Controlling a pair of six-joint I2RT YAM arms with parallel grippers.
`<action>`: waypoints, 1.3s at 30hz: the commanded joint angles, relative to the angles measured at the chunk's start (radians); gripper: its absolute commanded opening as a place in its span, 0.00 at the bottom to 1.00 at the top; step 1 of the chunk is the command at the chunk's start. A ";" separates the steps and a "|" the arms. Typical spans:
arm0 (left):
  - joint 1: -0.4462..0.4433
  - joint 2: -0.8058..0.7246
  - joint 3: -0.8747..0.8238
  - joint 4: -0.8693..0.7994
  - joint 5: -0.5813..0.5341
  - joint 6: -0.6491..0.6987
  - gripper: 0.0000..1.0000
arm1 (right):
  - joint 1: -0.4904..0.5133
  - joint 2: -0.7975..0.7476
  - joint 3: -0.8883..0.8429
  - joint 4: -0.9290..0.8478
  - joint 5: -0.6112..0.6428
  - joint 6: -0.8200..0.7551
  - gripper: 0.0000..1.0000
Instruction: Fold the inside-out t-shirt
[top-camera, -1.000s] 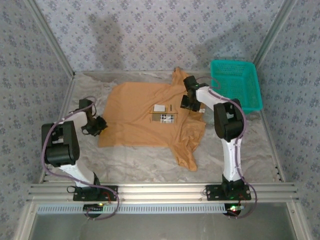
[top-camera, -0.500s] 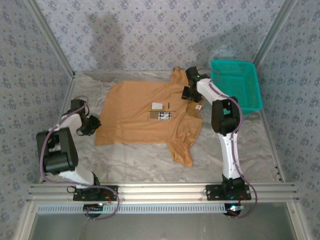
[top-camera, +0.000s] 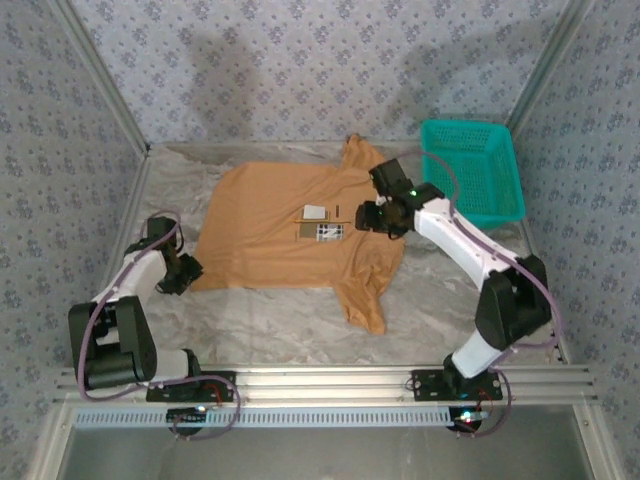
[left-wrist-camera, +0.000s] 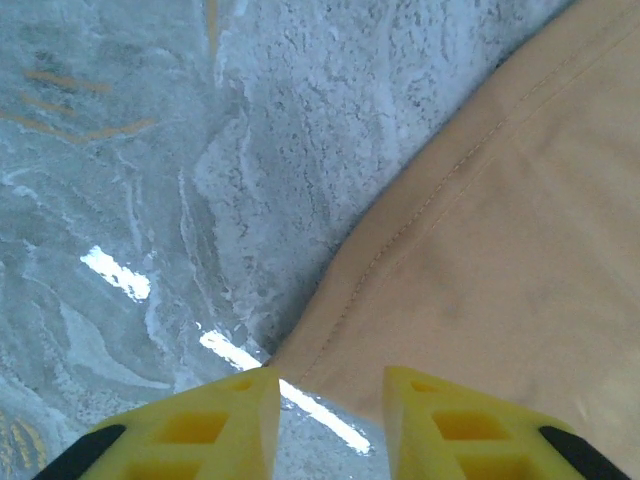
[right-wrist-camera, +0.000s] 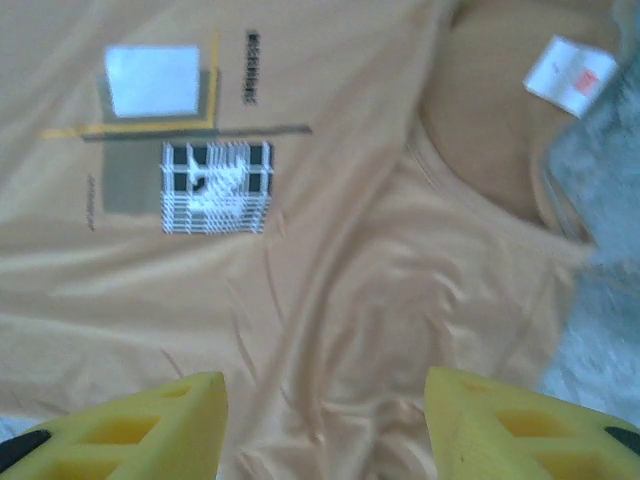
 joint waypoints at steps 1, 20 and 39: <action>-0.004 0.036 -0.013 0.030 -0.016 -0.015 0.34 | 0.008 -0.096 -0.091 -0.026 0.029 0.030 0.58; -0.018 0.068 -0.017 0.068 0.006 -0.021 0.00 | 0.234 -0.444 -0.677 0.023 -0.069 0.378 0.47; -0.029 0.026 -0.007 0.024 0.003 -0.008 0.00 | 0.401 -0.249 -0.703 0.195 -0.048 0.481 0.00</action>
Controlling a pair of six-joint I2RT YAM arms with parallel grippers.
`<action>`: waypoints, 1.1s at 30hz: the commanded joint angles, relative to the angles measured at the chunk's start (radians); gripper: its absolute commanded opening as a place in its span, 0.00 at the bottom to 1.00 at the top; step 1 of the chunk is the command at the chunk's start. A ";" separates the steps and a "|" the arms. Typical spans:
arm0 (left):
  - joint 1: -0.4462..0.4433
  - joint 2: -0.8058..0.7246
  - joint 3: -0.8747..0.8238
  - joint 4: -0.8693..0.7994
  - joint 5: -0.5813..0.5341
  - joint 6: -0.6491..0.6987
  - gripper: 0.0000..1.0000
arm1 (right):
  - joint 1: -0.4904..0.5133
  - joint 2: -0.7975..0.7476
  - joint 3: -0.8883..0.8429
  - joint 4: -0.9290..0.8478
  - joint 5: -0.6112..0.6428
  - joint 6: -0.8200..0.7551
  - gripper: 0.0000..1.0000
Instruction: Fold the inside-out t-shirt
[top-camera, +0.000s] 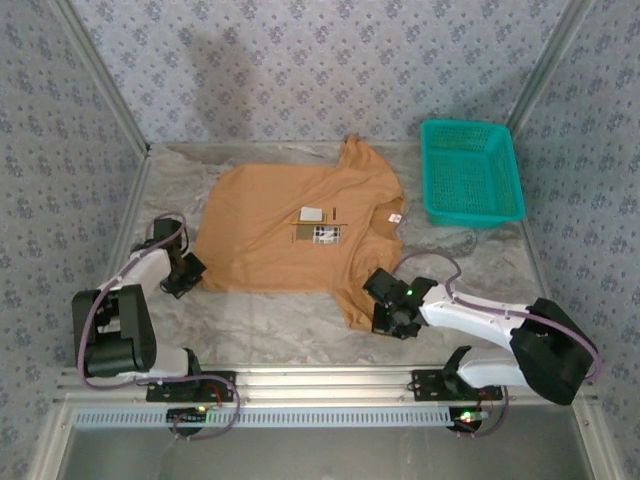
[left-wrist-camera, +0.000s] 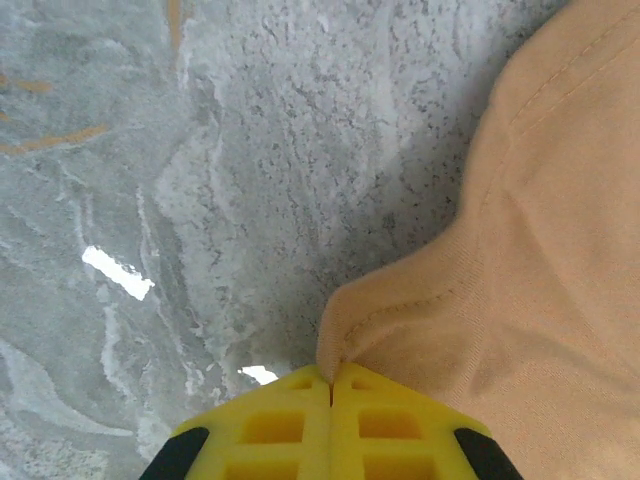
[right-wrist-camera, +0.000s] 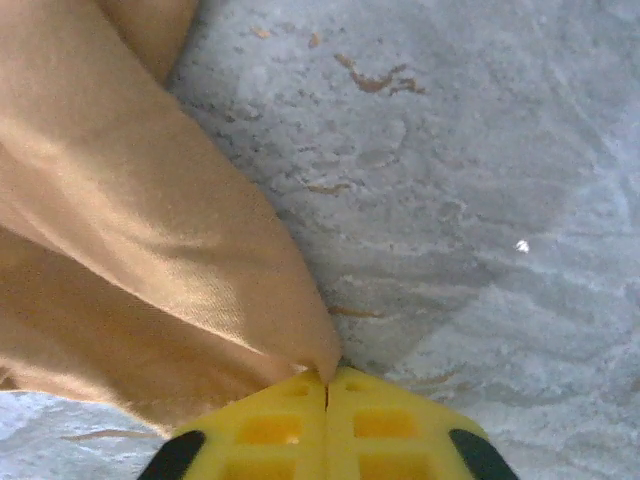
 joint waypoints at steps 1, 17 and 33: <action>-0.007 -0.025 0.026 -0.058 0.010 0.022 0.00 | 0.022 0.026 0.037 0.064 -0.002 -0.011 0.00; -0.007 -0.263 0.160 -0.208 0.039 0.062 0.00 | -0.163 -0.201 0.171 -0.051 0.090 -0.140 0.00; -0.007 -0.357 0.632 -0.298 0.055 0.106 0.00 | -0.428 -0.202 0.840 -0.220 0.039 -0.421 0.00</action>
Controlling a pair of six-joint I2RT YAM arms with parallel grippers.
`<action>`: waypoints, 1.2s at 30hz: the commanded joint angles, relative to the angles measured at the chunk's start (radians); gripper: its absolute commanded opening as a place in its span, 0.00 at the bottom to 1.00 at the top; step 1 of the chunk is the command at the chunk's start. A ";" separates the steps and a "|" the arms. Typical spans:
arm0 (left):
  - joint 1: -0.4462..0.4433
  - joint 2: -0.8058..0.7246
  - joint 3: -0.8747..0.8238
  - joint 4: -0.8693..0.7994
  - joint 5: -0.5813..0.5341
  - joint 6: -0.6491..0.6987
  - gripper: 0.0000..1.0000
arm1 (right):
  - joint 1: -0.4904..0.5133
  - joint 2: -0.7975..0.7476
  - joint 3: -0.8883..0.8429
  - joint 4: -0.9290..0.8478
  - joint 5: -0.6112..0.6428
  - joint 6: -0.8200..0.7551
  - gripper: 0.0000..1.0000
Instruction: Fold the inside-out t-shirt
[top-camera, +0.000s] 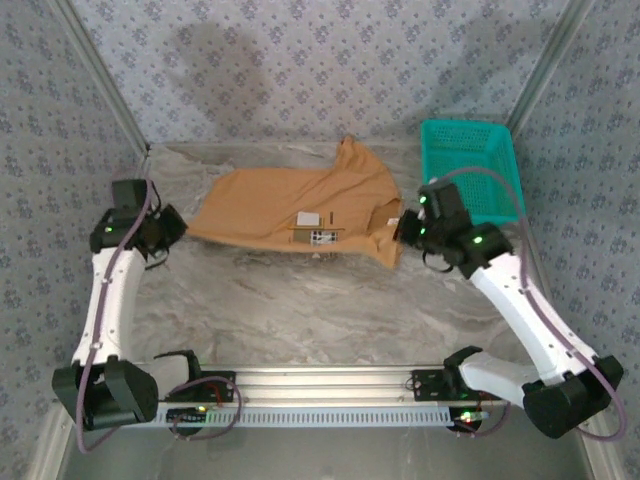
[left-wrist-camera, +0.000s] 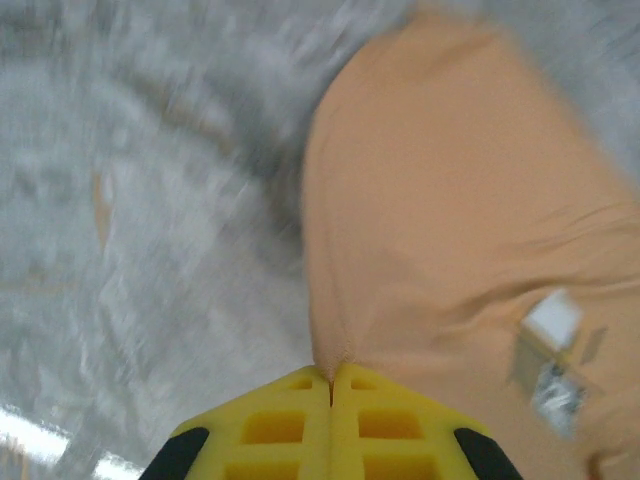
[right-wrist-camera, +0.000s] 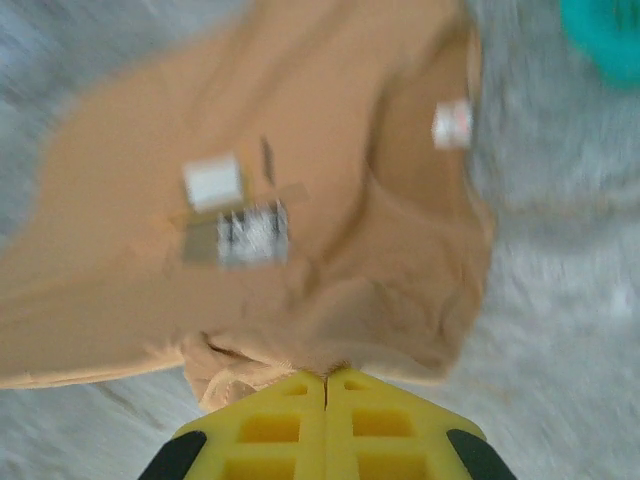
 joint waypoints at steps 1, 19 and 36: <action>-0.006 -0.095 0.225 -0.015 -0.025 0.034 0.00 | -0.013 -0.030 0.252 -0.069 -0.003 -0.135 0.00; -0.006 -0.003 1.077 -0.030 -0.011 0.094 0.00 | -0.005 0.064 1.173 -0.223 0.209 -0.430 0.00; -0.019 0.308 0.404 0.312 0.079 0.083 0.00 | -0.105 0.526 0.935 -0.023 0.206 -0.485 0.00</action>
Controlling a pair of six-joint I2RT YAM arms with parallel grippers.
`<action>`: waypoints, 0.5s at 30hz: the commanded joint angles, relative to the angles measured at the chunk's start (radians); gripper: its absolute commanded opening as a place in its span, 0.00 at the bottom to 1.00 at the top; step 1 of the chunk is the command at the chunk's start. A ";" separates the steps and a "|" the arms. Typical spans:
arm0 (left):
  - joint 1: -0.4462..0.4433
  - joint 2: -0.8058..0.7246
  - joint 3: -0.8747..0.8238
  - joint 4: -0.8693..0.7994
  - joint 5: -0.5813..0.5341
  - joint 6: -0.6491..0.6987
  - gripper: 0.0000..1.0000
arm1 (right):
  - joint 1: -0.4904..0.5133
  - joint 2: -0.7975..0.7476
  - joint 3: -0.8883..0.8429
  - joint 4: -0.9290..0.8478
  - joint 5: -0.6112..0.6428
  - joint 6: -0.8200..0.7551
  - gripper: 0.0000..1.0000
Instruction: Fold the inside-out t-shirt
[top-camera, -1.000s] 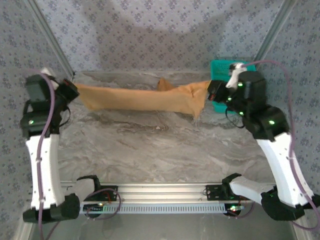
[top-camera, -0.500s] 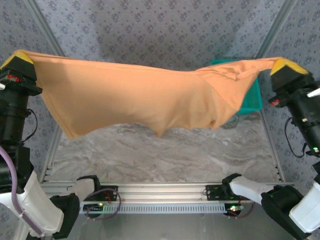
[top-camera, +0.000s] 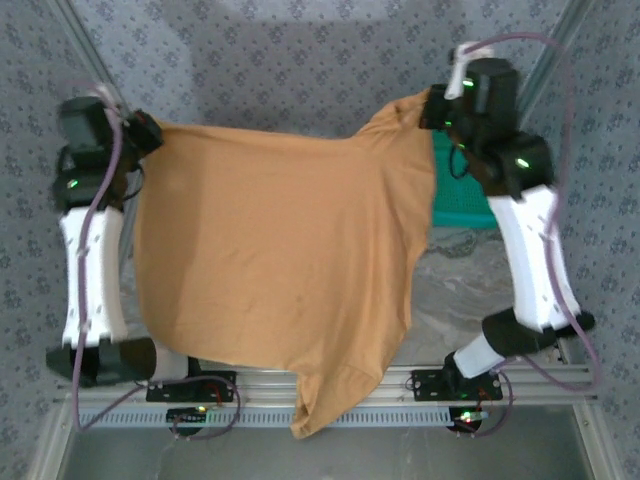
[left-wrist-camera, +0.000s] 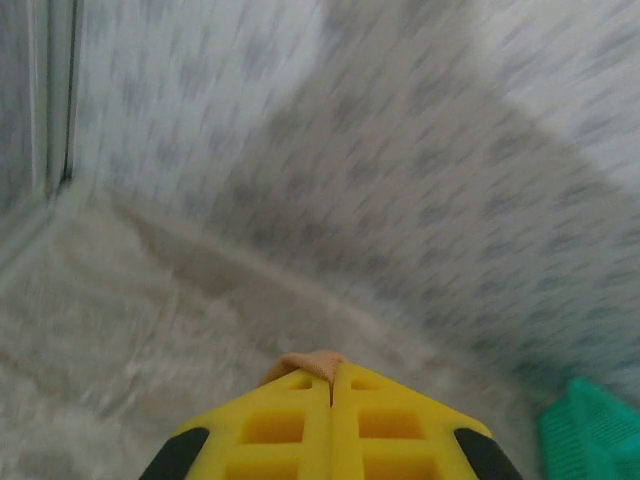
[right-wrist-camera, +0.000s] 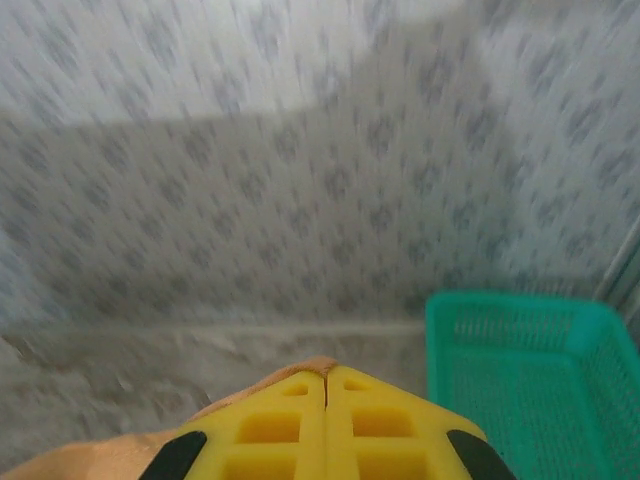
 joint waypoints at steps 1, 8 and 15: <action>-0.011 0.076 -0.119 0.132 -0.010 -0.004 0.00 | -0.023 0.081 -0.039 0.069 -0.045 0.018 0.00; -0.024 0.445 -0.122 0.231 -0.064 -0.017 0.06 | -0.043 0.544 0.043 0.110 -0.079 0.124 0.00; -0.051 0.722 0.169 0.009 -0.190 0.070 0.33 | -0.073 1.079 0.718 -0.213 -0.239 0.278 0.59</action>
